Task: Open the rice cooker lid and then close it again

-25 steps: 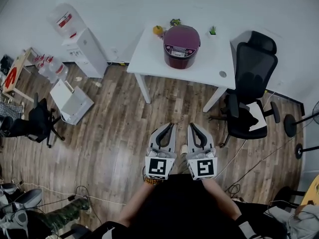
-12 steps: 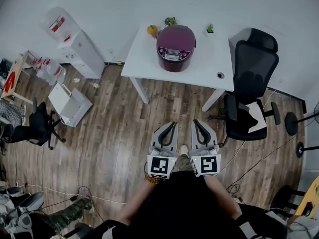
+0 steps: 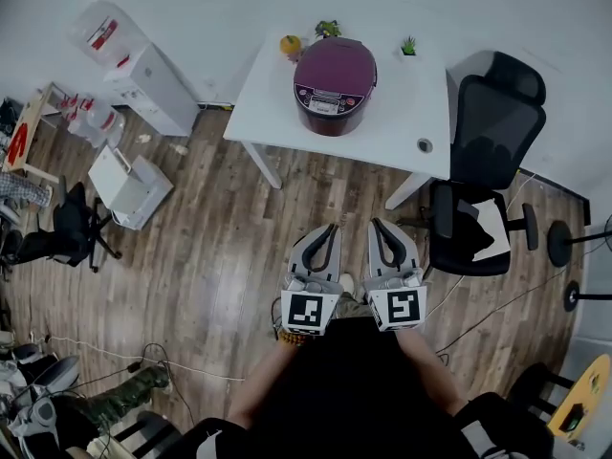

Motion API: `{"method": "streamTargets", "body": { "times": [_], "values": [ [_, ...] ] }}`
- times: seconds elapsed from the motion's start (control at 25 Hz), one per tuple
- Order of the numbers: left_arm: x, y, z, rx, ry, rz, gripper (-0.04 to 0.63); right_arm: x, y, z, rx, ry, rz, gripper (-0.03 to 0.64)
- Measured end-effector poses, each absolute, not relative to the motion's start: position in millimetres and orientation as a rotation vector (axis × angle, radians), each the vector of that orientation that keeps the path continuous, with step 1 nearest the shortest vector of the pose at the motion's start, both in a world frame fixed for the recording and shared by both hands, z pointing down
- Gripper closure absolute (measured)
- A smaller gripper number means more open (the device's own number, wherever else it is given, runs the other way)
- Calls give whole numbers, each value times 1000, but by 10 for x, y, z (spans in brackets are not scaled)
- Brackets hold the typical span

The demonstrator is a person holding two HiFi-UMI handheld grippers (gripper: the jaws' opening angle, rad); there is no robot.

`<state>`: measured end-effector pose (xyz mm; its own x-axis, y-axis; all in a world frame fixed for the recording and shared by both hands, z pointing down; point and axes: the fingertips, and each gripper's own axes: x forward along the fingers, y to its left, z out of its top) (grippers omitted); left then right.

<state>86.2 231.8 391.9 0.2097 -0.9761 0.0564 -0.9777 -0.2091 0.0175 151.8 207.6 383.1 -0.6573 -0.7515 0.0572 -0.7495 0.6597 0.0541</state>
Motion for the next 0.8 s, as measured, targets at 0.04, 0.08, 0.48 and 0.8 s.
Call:
{"method": "streamTargets", "body": {
  "times": [0.04, 0.08, 0.48, 0.8],
  "values": [
    [852, 2251, 3927, 2391, -1959, 46, 561, 1522, 2016, 3835, 1250, -2800, -43, 588],
    [848, 2181, 3926, 2380, -1974, 37, 562, 1526, 1956, 3838, 1235, -2807, -46, 588],
    [929, 1690, 4027, 2290, -2055, 86, 561, 1630, 1366, 3924, 1107, -2875, -41, 588],
    [873, 1532, 4116, 2254, -2064, 157, 562, 1723, 1089, 3900, 1153, -2885, -27, 588]
  ]
}}
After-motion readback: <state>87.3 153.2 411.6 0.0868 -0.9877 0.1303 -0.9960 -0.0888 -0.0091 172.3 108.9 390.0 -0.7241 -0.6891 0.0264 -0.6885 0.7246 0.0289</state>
